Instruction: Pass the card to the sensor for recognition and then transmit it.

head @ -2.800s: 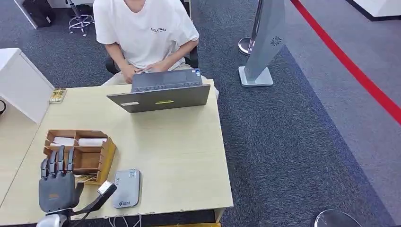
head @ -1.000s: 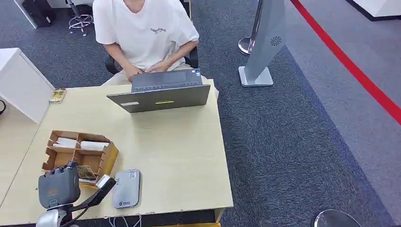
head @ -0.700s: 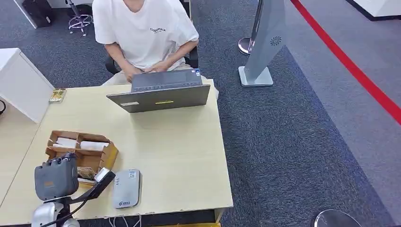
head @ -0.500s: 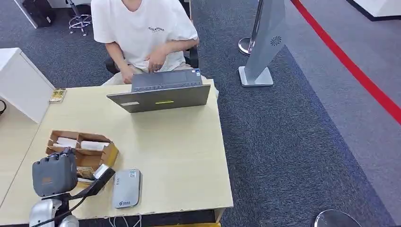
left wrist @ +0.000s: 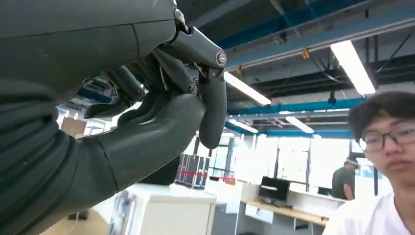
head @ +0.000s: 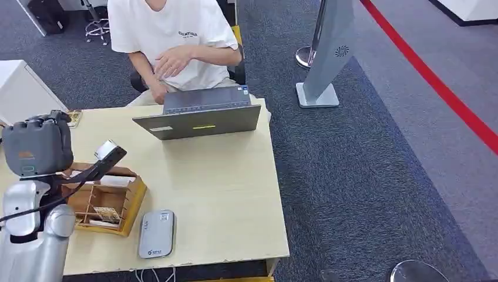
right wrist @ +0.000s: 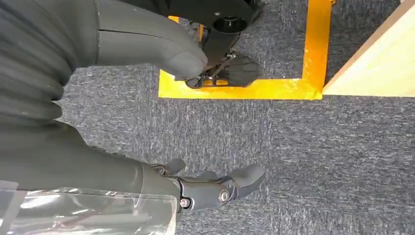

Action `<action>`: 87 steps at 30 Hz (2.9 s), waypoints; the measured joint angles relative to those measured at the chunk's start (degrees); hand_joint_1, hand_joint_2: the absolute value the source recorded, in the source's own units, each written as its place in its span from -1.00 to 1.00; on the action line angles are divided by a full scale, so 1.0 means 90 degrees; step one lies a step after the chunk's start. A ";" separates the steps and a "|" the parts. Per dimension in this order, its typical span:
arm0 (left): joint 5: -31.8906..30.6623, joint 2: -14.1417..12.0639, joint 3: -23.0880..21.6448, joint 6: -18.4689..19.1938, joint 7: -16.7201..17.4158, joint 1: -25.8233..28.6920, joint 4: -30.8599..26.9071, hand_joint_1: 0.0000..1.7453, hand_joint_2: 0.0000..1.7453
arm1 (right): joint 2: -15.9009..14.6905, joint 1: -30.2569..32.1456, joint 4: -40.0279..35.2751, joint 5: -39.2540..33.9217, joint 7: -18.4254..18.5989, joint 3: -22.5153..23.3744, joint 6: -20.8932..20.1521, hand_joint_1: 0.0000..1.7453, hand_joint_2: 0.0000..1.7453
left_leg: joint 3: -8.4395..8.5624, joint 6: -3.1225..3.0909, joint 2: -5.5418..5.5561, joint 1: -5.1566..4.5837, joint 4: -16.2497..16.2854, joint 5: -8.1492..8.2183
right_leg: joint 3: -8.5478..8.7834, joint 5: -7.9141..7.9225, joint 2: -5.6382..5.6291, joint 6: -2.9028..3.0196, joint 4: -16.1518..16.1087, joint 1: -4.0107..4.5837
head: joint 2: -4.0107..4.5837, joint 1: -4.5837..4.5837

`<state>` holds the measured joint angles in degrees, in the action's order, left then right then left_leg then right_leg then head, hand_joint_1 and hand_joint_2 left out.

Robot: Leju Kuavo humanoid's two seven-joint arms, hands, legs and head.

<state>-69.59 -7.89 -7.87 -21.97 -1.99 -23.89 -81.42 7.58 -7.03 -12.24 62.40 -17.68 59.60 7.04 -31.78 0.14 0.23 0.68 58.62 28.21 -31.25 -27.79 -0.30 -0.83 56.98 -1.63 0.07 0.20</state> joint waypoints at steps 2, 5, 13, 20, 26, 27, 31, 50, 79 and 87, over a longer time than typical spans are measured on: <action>0.0000 -0.0068 -0.0041 0.0041 0.0039 -0.0219 0.0090 1.00 1.00 | 0.0000 -0.0002 0.0000 -0.0002 0.0005 -0.0017 0.0000 -1.00 1.00 | -0.0001 0.0000 0.0000 0.0000 0.0000 0.0000 | 0.0000 0.0000 0.0000 0.0000 0.0000 0.0000 | 0.0000 0.0000; 0.0000 -0.0136 -0.0056 -0.0002 0.0066 -0.0395 0.0202 -1.00 1.00 | 0.0000 -0.0001 0.0000 -0.0002 0.0022 -0.0022 0.0002 -1.00 1.00 | -0.0001 0.0000 -0.0002 -0.0001 0.0000 0.0001 | 0.0000 0.0000 -0.0004 0.0000 0.0000 -0.0001 | 0.0000 0.0000; 0.0039 -0.0180 -0.0100 -0.0308 0.0031 -0.0038 0.0328 -1.00 1.00 | 0.0000 0.0015 0.0000 -0.0078 0.0022 -0.0022 0.0007 -1.00 1.00 | -0.0002 -0.0001 -0.0003 -0.0002 0.0000 0.0001 | -0.0002 -0.0001 -0.0006 -0.0001 -0.0001 -0.0001 | 0.0000 0.0002; 0.0012 -0.0163 -0.0182 -0.0201 0.0097 0.0637 0.0124 -1.00 1.00 | 0.0000 0.0065 0.0002 -0.0136 0.0003 -0.0022 0.0007 -1.00 1.00 | -0.0003 -0.0001 -0.0004 -0.0001 0.0000 0.0002 | -0.0004 -0.0002 -0.0005 -0.0001 -0.0002 -0.0001 | -0.0002 0.0000; 0.0041 -0.0109 -0.0245 -0.0087 0.0107 0.1266 -0.0277 -1.00 1.00 | 0.0000 0.0129 0.0000 -0.0260 -0.0046 -0.0012 0.0022 -1.00 1.00 | -0.0003 0.0000 -0.0008 -0.0001 0.0000 0.0004 | -0.0004 -0.0003 -0.0007 0.0000 -0.0002 -0.0001 | 0.0000 0.0002; 0.0041 -0.0105 -0.0258 -0.0087 0.0107 0.1428 -0.0379 -1.00 1.00 | 0.0000 0.0149 0.0000 -0.0270 -0.0051 -0.0005 0.0024 -1.00 1.00 | -0.0003 0.0000 -0.0008 -0.0001 0.0000 0.0005 | -0.0005 -0.0004 -0.0008 0.0000 -0.0003 -0.0001 | 0.0000 0.0002; 0.0039 -0.0068 -0.0282 -0.0087 0.0107 0.1777 -0.0617 -1.00 1.00 | 0.0000 0.0191 0.0000 -0.0279 -0.0068 0.0027 0.0024 -1.00 1.00 | -0.0005 0.0000 -0.0007 -0.0001 -0.0001 0.0005 | -0.0006 -0.0005 -0.0005 -0.0001 -0.0003 -0.0001 | -0.0002 0.0002; 0.0056 0.0070 -0.0287 -0.0024 0.0107 0.2577 -0.0918 -1.00 1.00 | 0.0000 0.0244 0.0000 -0.0318 -0.0112 0.0056 0.0049 -1.00 1.00 | -0.0006 -0.0004 -0.0008 -0.0001 -0.0001 0.0010 | -0.0006 -0.0006 -0.0006 -0.0002 -0.0004 -0.0001 | 0.0000 0.0002; 0.0165 0.0393 -0.0260 -0.0092 0.0219 0.3545 -0.0901 -1.00 1.00 | 0.0000 0.0288 0.0000 -0.0321 -0.0017 0.0148 0.0107 -1.00 1.00 | -0.0008 -0.0004 -0.0004 -0.0002 -0.0001 0.0010 | -0.0004 -0.0007 -0.0004 -0.0003 -0.0005 -0.0001 | 0.0000 0.0002; 0.0216 0.0517 -0.0114 -0.0177 0.0219 0.3755 -0.0716 -1.00 1.00 | 0.0000 0.0305 0.0000 -0.0248 -0.0039 0.0148 0.0107 -1.00 1.00 | -0.0010 -0.0003 -0.0004 -0.0001 -0.0001 0.0011 | -0.0006 -0.0008 0.0000 -0.0003 -0.0006 -0.0001 | 0.0000 0.0002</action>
<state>-67.65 -3.24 -8.90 -23.56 -0.02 9.90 -87.87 7.58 -4.29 -12.24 60.17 -18.03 60.94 8.00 -31.87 0.11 0.19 0.66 58.61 28.31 -31.30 -27.86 -0.31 -0.86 56.93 -1.64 0.07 0.22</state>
